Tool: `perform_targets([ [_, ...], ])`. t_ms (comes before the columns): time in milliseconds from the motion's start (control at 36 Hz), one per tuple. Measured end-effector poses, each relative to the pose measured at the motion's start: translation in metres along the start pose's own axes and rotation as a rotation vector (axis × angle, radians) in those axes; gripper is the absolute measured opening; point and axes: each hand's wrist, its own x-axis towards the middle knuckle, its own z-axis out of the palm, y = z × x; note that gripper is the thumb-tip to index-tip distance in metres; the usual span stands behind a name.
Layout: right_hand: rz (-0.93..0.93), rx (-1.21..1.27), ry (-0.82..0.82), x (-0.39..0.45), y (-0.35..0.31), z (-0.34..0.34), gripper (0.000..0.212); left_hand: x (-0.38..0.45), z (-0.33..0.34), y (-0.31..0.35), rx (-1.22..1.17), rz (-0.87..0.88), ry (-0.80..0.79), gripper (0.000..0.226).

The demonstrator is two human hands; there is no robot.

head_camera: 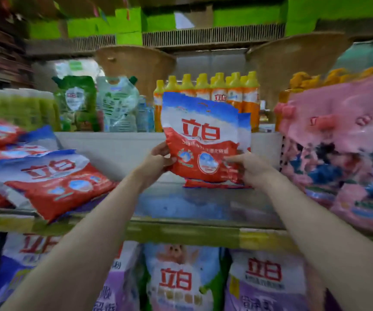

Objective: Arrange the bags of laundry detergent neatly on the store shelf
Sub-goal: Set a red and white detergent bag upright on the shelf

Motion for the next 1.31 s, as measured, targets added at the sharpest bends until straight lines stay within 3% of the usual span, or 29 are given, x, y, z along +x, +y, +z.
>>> perform_targets([
  [139,-0.239,-0.022,0.202,0.002,-0.006,-0.024,0.037,0.016,0.028,-0.01,0.076,-0.008,0.11,0.053],
  [222,-0.366,-0.114,0.303,0.008,0.0,-0.034,0.033,0.025,0.041,-0.027,0.125,-0.081,0.247,0.04],
  [306,-0.327,-0.392,0.395,0.013,0.027,-0.047,0.033,0.025,0.05,-0.051,0.473,-0.14,0.387,0.026],
  [361,-0.232,-0.523,0.344,0.015,0.046,-0.053,0.042,0.022,0.053,-0.061,0.731,-0.2,0.324,0.036],
  [444,-0.142,-0.531,0.245,0.009,0.047,-0.048,0.053,0.022,0.056,-0.063,0.75,-0.233,0.258,0.04],
  [556,-0.055,-0.45,0.17,-0.004,0.036,-0.039,0.028,0.021,0.058,-0.061,0.738,-0.227,0.237,0.042],
  [639,-0.036,-0.491,0.156,-0.011,0.034,-0.038,0.037,0.018,0.056,-0.062,0.669,-0.255,0.187,0.061],
  [778,-0.056,-0.665,0.224,-0.009,0.038,-0.039,0.068,0.014,0.057,-0.061,0.693,-0.249,0.196,0.065],
  [917,-0.155,-0.824,0.235,-0.007,0.047,-0.036,0.073,0.007,0.058,-0.059,0.812,-0.203,0.254,0.061],
  [1028,-0.133,-0.922,0.303,-0.003,0.052,-0.037,0.071,0.005,0.056,-0.057,0.972,-0.144,0.382,0.037],
  [1139,-0.05,-0.957,0.411,-0.003,0.053,-0.04,0.069,0.003,0.058,-0.054,1.115,-0.064,0.461,0.033],
  [1306,-0.079,-0.989,0.49,-0.005,0.051,-0.039,0.062,-0.003,0.068,-0.058,1.287,0.27,0.22,0.031],
])
